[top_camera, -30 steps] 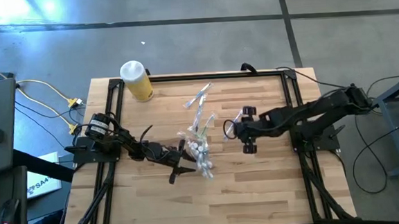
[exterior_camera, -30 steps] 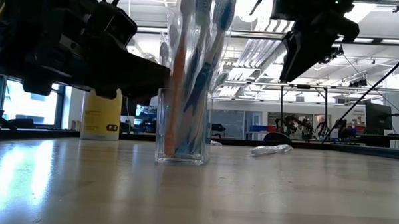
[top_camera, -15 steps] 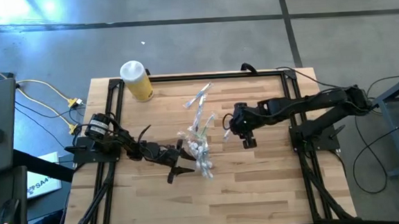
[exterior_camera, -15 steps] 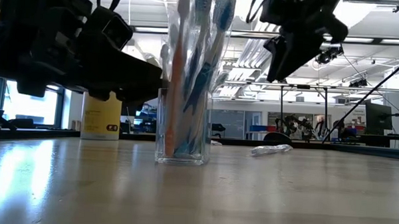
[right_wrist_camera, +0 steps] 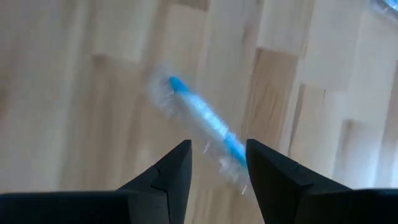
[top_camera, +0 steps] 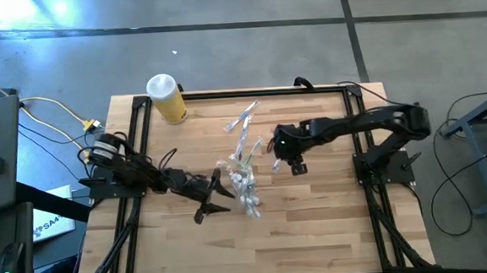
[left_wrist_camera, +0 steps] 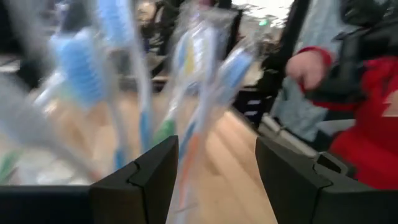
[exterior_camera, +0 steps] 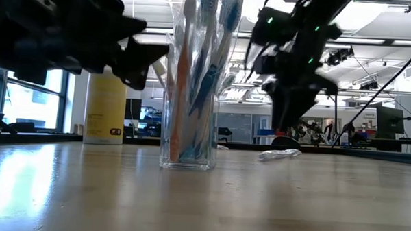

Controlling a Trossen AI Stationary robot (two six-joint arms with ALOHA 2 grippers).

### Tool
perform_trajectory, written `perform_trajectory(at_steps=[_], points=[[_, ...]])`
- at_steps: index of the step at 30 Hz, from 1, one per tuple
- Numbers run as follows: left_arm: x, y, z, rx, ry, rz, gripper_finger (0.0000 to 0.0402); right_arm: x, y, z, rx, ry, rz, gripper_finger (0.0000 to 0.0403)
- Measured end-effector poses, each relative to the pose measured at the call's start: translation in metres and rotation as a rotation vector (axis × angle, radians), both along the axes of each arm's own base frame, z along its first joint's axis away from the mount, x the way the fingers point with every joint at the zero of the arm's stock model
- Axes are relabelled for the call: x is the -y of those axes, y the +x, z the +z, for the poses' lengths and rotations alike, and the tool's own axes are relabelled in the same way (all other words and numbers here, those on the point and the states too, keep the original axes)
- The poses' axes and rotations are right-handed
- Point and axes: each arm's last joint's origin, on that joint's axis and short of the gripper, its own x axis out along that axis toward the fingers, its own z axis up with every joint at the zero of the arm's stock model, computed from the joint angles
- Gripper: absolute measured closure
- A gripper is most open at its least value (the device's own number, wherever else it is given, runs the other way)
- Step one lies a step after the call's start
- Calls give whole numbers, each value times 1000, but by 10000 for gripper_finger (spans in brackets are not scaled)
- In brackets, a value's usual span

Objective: Pick & Place toothbrushing station
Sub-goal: Put the blue toothbrush into the transparent organizer

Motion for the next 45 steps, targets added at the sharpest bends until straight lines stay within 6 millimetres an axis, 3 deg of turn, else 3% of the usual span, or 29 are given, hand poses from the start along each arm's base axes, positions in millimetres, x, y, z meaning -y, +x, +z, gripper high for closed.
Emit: perform_trajectory(at_steps=[11, 17, 20, 24, 32, 36, 45], points=[[2, -1, 0, -22, 9, -32, 190, 27, 19, -66, -138, 22, 14, 259], [2, -1, -1, -34, 12, -31, 190, 30, 22, -74, -139, 68, -22, 265], [2, -1, -1, -35, 13, -31, 190, 29, 22, -73, -133, 71, -44, 299], [2, -1, -1, -34, 12, -31, 190, 27, 20, -72, -150, 26, -64, 379], [2, -1, 0, -24, 5, -21, 190, 11, 17, -60, -167, -94, -104, 386], [4, -2, 4, -13, 12, 23, 190, -6, 4, -45, -217, -176, -144, 386], [21, -17, 33, 82, 113, -19, 190, -65, -27, 20, -42, -264, -213, 386]])
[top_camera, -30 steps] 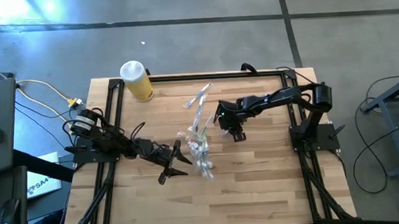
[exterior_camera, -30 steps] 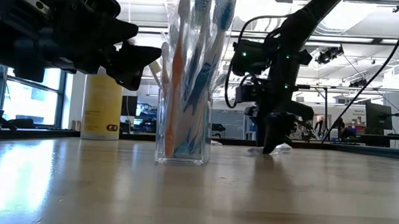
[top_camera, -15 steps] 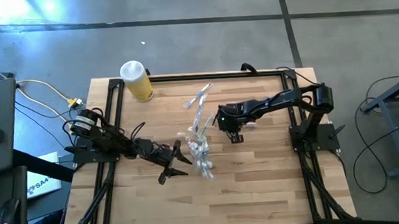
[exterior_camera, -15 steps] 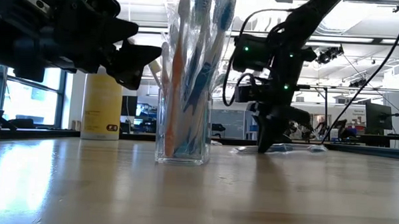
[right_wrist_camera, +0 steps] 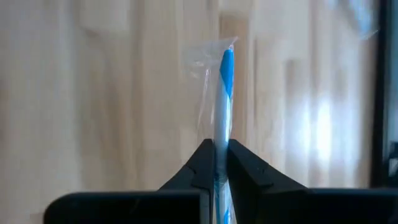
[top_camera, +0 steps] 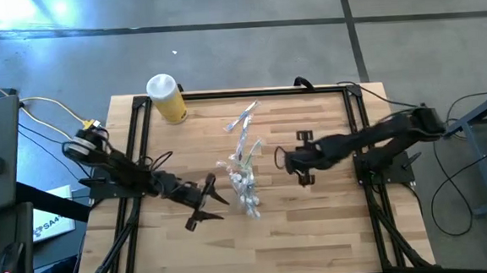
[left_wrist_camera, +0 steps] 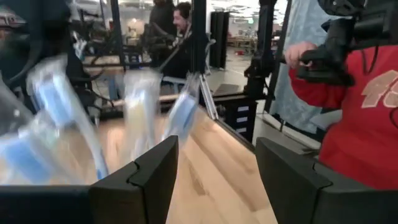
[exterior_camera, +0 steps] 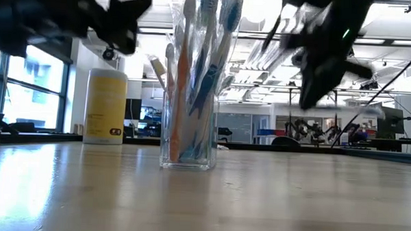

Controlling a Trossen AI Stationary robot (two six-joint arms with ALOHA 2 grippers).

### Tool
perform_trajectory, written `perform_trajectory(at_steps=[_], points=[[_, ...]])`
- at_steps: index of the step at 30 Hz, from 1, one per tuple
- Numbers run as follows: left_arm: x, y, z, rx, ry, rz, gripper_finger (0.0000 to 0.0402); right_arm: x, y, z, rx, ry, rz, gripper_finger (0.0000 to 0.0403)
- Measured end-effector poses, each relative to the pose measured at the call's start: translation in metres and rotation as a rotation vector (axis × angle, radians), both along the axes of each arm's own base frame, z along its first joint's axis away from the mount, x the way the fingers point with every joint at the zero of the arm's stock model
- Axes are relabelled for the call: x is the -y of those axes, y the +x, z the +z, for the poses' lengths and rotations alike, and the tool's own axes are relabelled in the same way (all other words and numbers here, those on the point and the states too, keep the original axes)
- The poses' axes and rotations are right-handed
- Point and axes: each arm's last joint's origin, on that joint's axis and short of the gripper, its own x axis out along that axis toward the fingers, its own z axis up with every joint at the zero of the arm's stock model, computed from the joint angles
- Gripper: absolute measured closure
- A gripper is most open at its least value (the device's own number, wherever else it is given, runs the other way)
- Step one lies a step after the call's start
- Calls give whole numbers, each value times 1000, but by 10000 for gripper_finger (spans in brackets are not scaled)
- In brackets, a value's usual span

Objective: Pick & Place toothbrushing station
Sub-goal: Put the blue toothbrush into the transparent organizer

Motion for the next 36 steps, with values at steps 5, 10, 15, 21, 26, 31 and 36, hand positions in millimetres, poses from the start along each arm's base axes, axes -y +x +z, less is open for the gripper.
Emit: perform_trajectory(at_steps=[5, 10, 15, 21, 26, 31, 36], points=[[14, -14, 20, 35, 79, 83, 190, -50, -21, 39, 286, 53, 67, 386], [44, -7, 48, 63, 314, 171, 190, -106, -39, 76, 666, 61, 237, 386], [75, 15, 84, -71, 538, 260, 190, -157, -53, 117, 1040, 77, 480, 386], [109, 48, 115, -211, 927, 359, 190, -176, -67, 141, 1267, 244, 490, 387], [139, 78, 134, -210, 1205, 417, 190, -176, -67, 142, 1301, 458, 352, 387], [166, 102, 138, -195, 1525, 494, 190, -182, -57, 132, 1297, 570, 254, 387], [187, 120, 136, -166, 1836, 498, 190, -185, -50, 133, 1339, 645, 246, 387]])
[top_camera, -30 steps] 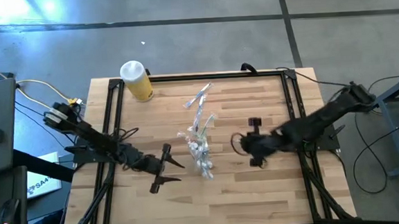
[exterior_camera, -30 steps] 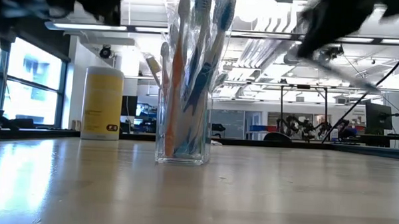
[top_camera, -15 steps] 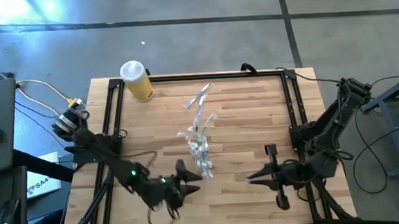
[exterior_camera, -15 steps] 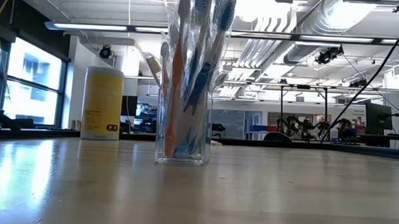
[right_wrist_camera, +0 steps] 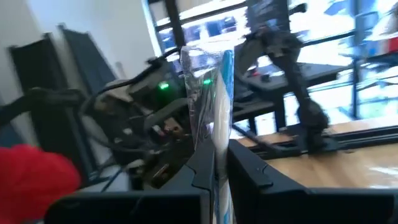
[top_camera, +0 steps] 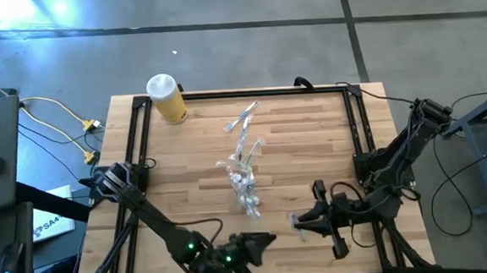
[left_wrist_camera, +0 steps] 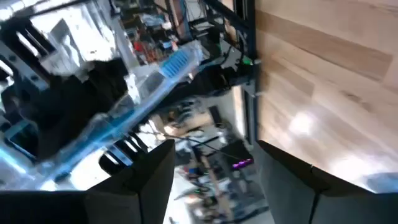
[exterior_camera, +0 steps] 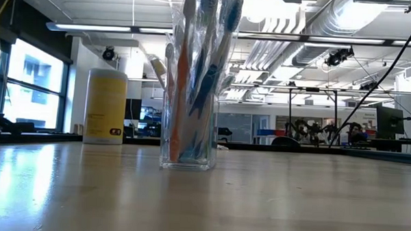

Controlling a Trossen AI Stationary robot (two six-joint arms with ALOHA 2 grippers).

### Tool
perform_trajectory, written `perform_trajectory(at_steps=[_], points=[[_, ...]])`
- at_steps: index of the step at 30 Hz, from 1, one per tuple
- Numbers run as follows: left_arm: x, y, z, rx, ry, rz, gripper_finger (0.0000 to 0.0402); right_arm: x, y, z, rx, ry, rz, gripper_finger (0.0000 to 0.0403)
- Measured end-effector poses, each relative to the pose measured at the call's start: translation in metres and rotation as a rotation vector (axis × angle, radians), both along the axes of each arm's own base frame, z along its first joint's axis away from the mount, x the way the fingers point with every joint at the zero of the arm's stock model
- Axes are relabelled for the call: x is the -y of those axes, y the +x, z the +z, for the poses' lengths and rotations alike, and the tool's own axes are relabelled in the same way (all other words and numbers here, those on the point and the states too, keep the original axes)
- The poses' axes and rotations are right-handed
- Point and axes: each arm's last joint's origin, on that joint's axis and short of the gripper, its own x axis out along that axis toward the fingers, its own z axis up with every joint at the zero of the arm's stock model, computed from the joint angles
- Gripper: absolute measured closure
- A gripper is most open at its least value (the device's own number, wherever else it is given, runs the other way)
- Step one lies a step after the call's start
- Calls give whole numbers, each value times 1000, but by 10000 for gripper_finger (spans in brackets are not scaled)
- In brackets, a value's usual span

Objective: Pick & Place toothbrushing station
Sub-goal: Put the blue toothbrush into the transparent organizer

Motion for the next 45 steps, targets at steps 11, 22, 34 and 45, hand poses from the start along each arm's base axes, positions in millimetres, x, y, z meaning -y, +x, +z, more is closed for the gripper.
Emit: perform_trajectory(at_steps=[11, 22, 34, 45], points=[[4, 19, 5, -63, 268, -133, 190, -6, 7, -12, -50, 56, 29, 387], [-17, 39, 12, -31, 314, -186, 190, -3, 12, -14, -66, 67, 15, 387], [-21, 45, 20, 25, 379, -284, 190, 1, 16, -17, -87, 74, 8, 387], [-34, 57, 7, -41, 394, -262, 190, 1, 16, -17, -91, 69, 31, 387]])
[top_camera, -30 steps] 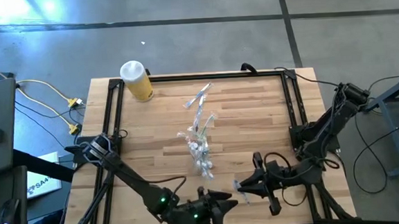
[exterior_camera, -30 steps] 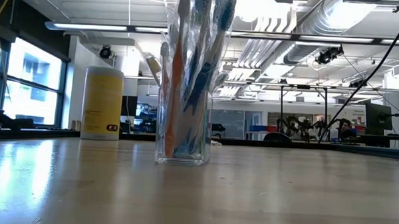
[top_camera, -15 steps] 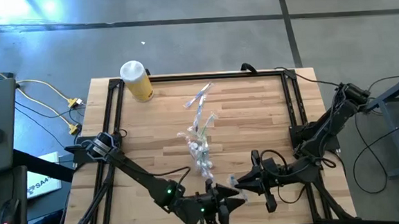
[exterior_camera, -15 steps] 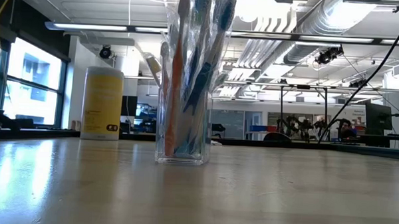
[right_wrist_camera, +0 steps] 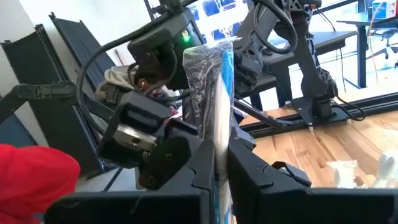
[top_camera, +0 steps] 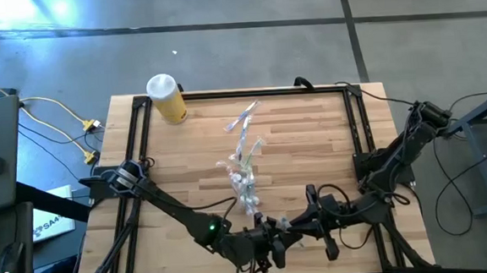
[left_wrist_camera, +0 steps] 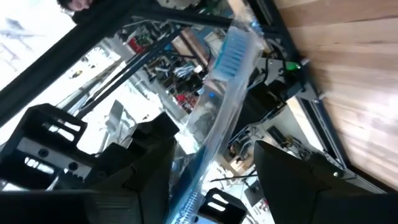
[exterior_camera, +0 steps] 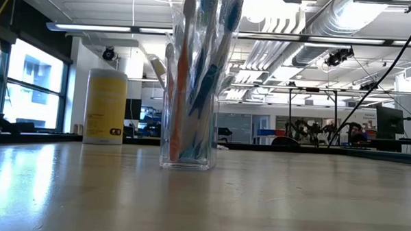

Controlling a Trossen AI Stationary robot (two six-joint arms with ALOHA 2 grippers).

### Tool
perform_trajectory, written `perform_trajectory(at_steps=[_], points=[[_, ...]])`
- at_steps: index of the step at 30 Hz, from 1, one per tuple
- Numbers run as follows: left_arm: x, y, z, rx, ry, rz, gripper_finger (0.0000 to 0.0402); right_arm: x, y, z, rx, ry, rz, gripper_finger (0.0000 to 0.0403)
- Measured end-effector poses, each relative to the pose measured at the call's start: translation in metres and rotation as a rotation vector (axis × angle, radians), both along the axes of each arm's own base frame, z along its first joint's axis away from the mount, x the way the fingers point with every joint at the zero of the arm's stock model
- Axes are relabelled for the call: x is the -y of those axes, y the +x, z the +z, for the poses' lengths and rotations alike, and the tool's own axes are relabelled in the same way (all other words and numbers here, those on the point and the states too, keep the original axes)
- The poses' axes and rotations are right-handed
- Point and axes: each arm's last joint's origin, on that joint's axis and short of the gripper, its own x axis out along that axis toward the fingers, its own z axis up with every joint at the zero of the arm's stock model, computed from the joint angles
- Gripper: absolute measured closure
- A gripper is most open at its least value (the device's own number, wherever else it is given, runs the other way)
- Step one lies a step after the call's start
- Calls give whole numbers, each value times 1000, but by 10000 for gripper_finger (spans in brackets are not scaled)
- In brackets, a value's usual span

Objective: Pick & Place toothbrushing station
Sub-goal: Put the blue toothbrush into the transparent organizer

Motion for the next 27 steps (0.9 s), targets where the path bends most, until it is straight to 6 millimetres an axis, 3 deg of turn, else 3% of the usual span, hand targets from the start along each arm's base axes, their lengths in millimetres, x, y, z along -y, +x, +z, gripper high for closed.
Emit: perform_trajectory(at_steps=[7, 18, 23, 27], points=[[-1, 1, -1, -8, -11, -10, 215, 0, 0, -1, -6, -5, 11, 386], [-3, 2, 0, -8, -5, -2, 382, 4, 4, -3, -32, 14, -20, 386], [-3, 2, -1, -12, -11, 13, 383, 8, 7, -7, -66, 11, -7, 381], [2, -2, -1, -2, -78, 14, 390, 12, 10, -10, -92, -7, -8, 345]])
